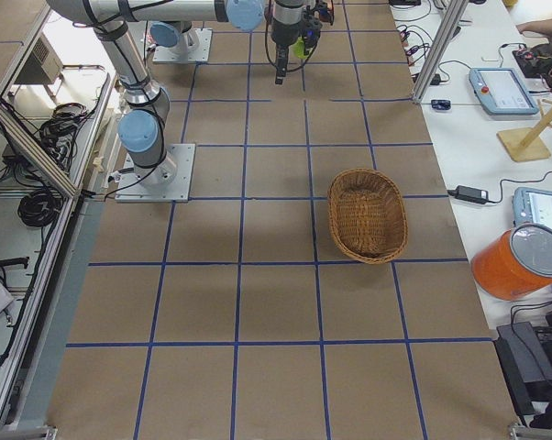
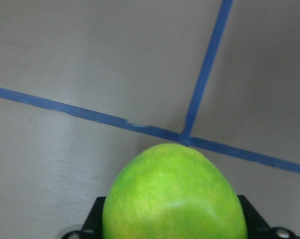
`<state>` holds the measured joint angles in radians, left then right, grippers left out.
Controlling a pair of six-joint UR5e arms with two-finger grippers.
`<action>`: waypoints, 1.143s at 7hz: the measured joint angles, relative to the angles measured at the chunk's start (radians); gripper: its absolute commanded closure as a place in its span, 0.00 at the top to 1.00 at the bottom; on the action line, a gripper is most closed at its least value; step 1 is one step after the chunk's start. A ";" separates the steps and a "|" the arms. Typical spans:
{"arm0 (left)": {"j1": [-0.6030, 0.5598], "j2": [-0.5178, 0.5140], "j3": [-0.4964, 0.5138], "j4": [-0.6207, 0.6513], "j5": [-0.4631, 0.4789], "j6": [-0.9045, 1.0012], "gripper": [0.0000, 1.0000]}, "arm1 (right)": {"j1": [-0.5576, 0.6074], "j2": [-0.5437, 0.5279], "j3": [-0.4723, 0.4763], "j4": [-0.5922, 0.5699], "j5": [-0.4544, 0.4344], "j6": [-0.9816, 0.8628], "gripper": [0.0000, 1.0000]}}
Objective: Put all apples into basket
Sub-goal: 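Carry the green apple with the left gripper toward the table center, then release the green apple and withdraw left gripper while right gripper approaches it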
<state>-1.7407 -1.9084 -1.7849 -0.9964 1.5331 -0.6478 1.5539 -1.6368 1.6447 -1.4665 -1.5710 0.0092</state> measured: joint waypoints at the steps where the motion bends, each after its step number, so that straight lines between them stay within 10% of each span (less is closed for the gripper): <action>1: -0.070 -0.050 0.034 0.034 -0.014 -0.140 0.42 | -0.003 0.000 0.013 -0.018 0.000 0.000 1.00; 3: -0.155 -0.128 0.051 0.086 -0.022 -0.283 0.92 | -0.020 0.017 0.021 -0.045 -0.001 0.001 1.00; 8: -0.175 -0.143 0.144 0.038 -0.052 -0.307 1.00 | -0.040 0.145 0.021 -0.181 0.014 0.014 1.00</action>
<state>-1.9157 -2.0519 -1.6409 -0.9582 1.4816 -0.9551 1.5137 -1.4917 1.6653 -1.6470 -1.5569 0.0234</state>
